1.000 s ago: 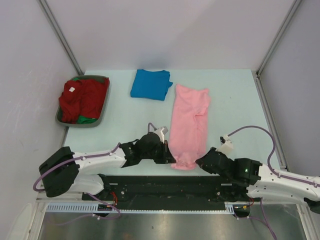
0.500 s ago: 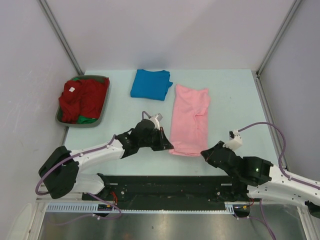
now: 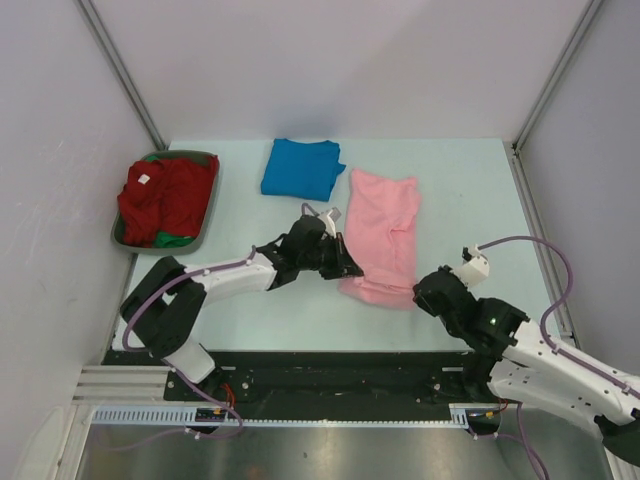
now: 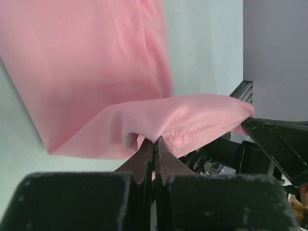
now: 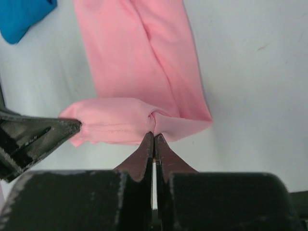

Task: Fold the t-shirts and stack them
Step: Fold the tshirt

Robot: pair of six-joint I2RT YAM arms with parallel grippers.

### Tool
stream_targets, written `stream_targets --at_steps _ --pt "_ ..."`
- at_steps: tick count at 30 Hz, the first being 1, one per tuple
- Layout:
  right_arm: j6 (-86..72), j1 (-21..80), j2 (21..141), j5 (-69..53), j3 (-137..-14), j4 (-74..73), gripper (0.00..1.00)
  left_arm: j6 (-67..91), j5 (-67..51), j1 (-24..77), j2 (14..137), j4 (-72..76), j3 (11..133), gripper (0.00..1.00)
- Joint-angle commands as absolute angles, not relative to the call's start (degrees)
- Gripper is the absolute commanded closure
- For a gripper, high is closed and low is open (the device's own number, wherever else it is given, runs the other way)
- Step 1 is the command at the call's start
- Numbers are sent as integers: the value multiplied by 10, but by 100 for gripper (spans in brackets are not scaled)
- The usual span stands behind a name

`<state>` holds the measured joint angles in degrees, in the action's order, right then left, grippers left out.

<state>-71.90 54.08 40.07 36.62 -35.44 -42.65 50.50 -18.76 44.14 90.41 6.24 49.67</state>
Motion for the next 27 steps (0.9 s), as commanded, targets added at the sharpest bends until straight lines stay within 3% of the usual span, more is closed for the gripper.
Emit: stream_targets --at_steps 1,9,27 --pt "-658 482 423 351 -338 -346 100 500 -213 425 934 97 539 100" --pt "-578 347 532 231 -316 -195 100 492 -218 398 968 82 579 100" --pt "-531 227 698 119 -328 -22 100 498 -239 352 1070 105 643 100"
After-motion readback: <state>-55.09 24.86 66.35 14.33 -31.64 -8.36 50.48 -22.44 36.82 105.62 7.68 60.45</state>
